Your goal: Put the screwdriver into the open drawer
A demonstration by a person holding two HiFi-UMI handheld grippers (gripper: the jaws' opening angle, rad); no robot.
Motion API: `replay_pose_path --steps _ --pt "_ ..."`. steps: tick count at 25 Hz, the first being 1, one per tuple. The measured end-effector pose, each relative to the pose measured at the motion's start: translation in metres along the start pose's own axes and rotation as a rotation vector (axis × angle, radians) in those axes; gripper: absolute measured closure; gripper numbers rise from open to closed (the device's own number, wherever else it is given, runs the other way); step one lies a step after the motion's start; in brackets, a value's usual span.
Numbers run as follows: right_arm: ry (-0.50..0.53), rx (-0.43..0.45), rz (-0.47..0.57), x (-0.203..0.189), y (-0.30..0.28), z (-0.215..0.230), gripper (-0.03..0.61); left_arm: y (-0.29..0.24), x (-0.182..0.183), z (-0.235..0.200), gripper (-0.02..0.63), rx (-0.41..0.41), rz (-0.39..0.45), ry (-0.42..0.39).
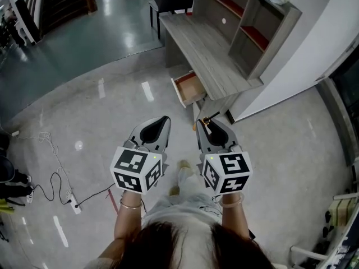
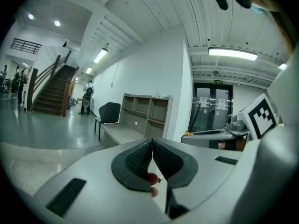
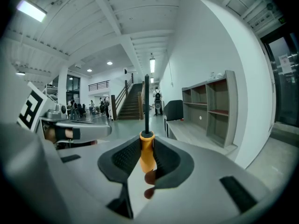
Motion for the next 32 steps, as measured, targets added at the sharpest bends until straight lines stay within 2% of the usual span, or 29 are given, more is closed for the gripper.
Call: replay_pose_path --steps 11,21,32 --pt "-0.026 0.001 -0.024 0.009 -0.064 0.039 0.485 -0.057 0.014 -0.032 0.595 0.017 -0.006 -0.004" --pt "-0.020 0.027 -0.046 0.020 -0.120 0.092 0.486 -0.131 0.030 -0.054 0.595 0.043 0.003 -0.002" --pt "-0.024 0.083 -0.073 0.019 -0.177 0.143 0.486 -0.193 0.032 -0.076 0.595 0.111 0.003 0.007"
Point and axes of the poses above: the fingertips, and each gripper's own axes: y backward along the fingers, z to its right, x out of its top, the point moved 6 cm from there along y, backward along the fingers, and after that the axes turned 4 degrees about z, right-handed, at the moved point
